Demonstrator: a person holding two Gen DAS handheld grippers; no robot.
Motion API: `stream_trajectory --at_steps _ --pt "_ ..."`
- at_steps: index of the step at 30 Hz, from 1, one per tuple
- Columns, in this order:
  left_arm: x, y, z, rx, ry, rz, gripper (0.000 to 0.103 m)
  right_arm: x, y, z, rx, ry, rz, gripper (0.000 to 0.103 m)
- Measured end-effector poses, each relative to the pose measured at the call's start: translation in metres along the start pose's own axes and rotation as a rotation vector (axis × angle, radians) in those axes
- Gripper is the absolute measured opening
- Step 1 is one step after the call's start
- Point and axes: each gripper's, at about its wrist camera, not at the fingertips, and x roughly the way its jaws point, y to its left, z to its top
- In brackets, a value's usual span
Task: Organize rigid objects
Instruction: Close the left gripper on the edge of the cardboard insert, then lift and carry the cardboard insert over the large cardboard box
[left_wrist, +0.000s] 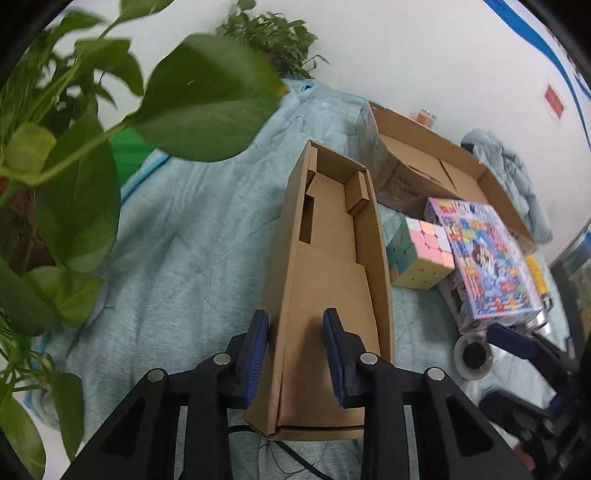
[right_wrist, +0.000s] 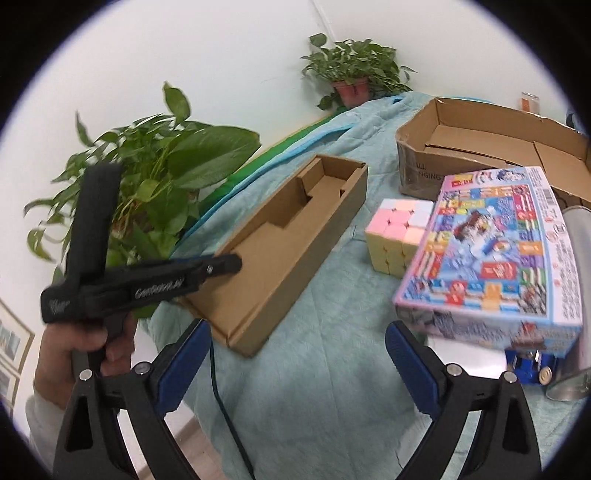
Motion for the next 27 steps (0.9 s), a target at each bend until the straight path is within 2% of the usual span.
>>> stream_trajectory --at_steps 1,3,4,7,8,9,10,12,17,21,24,27 --pt "0.000 0.004 0.001 -0.015 0.003 -0.017 0.025 0.002 0.001 0.001 0.004 -0.004 -0.011 0.089" --pt "0.000 0.006 0.000 -0.030 0.008 -0.031 0.024 0.017 0.008 0.010 0.014 0.006 -0.057 0.070" --pt "-0.001 0.006 -0.001 -0.032 0.009 -0.038 0.023 0.022 0.009 0.011 0.021 0.012 -0.062 0.068" --pt "-0.002 0.004 -0.003 -0.048 0.011 -0.075 0.019 0.046 0.010 0.015 0.035 0.044 -0.108 0.047" --pt "-0.003 0.005 -0.004 -0.063 0.010 -0.091 0.017 0.054 0.010 0.014 0.041 0.068 -0.120 0.033" --pt "-0.003 0.005 -0.004 -0.076 0.010 -0.092 0.017 0.061 0.008 0.013 0.056 0.097 -0.116 0.025" --pt "-0.003 0.005 -0.005 -0.081 0.010 -0.098 0.017 0.065 0.006 0.013 0.079 0.110 -0.094 0.024" --pt "-0.004 0.004 -0.005 -0.086 0.015 -0.100 0.016 0.065 0.011 0.015 0.066 0.110 -0.100 0.012" --pt "-0.005 0.000 -0.007 -0.076 0.040 -0.113 0.016 0.060 0.019 0.017 0.063 0.144 -0.125 0.012" --pt "-0.005 -0.008 -0.016 -0.038 0.073 -0.120 0.016 0.040 0.023 0.019 0.067 0.187 -0.130 0.013" --pt "0.001 -0.011 -0.020 -0.011 0.086 -0.086 0.020 0.031 0.028 0.012 0.069 0.203 -0.126 0.013" --pt "0.004 -0.015 -0.014 0.033 0.081 -0.030 0.023 0.038 0.029 0.009 0.060 0.192 -0.158 0.013"
